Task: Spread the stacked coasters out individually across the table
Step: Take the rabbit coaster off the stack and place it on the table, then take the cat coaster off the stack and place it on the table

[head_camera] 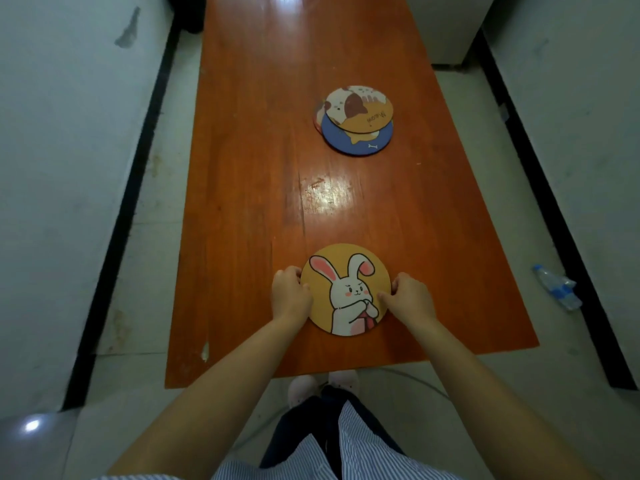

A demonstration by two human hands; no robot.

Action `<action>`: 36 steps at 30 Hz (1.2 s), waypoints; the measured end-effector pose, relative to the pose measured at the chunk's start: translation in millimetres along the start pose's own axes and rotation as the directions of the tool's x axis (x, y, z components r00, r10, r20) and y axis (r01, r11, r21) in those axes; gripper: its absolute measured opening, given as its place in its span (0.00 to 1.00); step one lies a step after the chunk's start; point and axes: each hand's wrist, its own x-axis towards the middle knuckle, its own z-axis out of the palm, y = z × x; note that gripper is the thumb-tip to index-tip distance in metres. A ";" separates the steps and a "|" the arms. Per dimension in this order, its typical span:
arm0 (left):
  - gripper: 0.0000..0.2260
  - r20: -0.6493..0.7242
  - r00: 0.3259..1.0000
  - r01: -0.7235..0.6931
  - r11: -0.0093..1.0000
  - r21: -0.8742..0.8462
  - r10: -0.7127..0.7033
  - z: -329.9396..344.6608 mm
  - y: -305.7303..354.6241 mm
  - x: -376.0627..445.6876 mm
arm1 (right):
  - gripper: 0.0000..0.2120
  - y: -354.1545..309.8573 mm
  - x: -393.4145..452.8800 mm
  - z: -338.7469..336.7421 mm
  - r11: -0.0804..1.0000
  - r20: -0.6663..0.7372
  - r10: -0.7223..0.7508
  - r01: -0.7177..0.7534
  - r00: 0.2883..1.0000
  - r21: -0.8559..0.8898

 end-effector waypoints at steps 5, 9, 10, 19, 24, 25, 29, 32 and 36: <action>0.24 -0.080 0.993 -0.068 0.980 0.190 0.084 -6.9 -14.8 -3.7 | 0.30 -12.4 -5.5 -4.3 0.939 -0.114 -0.169 0.125 0.979 -0.320; 0.15 -0.055 0.964 -0.221 0.896 0.385 0.262 -37.6 -43.2 4.2 | 0.16 -46.1 -9.8 13.0 0.828 -0.073 -0.479 0.422 0.875 -0.370; 0.14 -0.041 0.957 -0.245 0.873 0.421 0.289 -48.3 -52.7 8.0 | 0.15 -59.4 -10.5 19.9 0.813 -0.063 -0.515 0.464 0.855 -0.350; 0.12 0.034 0.896 -0.386 0.740 0.550 0.442 -175.2 -128.2 89.7 | 0.26 -217.7 -2.8 93.8 0.812 -0.005 -0.535 0.513 0.845 -0.278; 0.13 0.139 0.834 -0.516 0.665 0.540 0.534 -228.4 -153.3 143.2 | 0.28 -273.8 2.8 129.0 0.928 -0.003 -0.302 0.294 0.953 -0.228; 0.13 0.153 0.821 -0.537 0.654 0.533 0.550 -234.9 -155.9 152.0 | 0.28 -278.6 2.9 135.2 0.939 0.016 -0.256 0.252 0.967 -0.232; 0.13 0.251 0.781 -0.608 0.606 0.514 0.571 -247.3 -160.3 179.7 | 0.28 -288.2 0.1 144.0 0.961 0.014 -0.157 0.156 0.987 -0.227; 0.13 0.348 0.738 -0.667 0.547 0.506 0.578 -245.9 -152.7 201.1 | 0.27 -295.5 -0.8 139.0 0.969 -0.018 -0.117 0.110 0.993 -0.220; 0.14 0.451 0.664 -0.741 0.445 0.502 0.596 -238.4 -125.5 238.5 | 0.20 -313.5 5.3 128.2 0.960 -0.078 -0.066 0.042 0.995 -0.278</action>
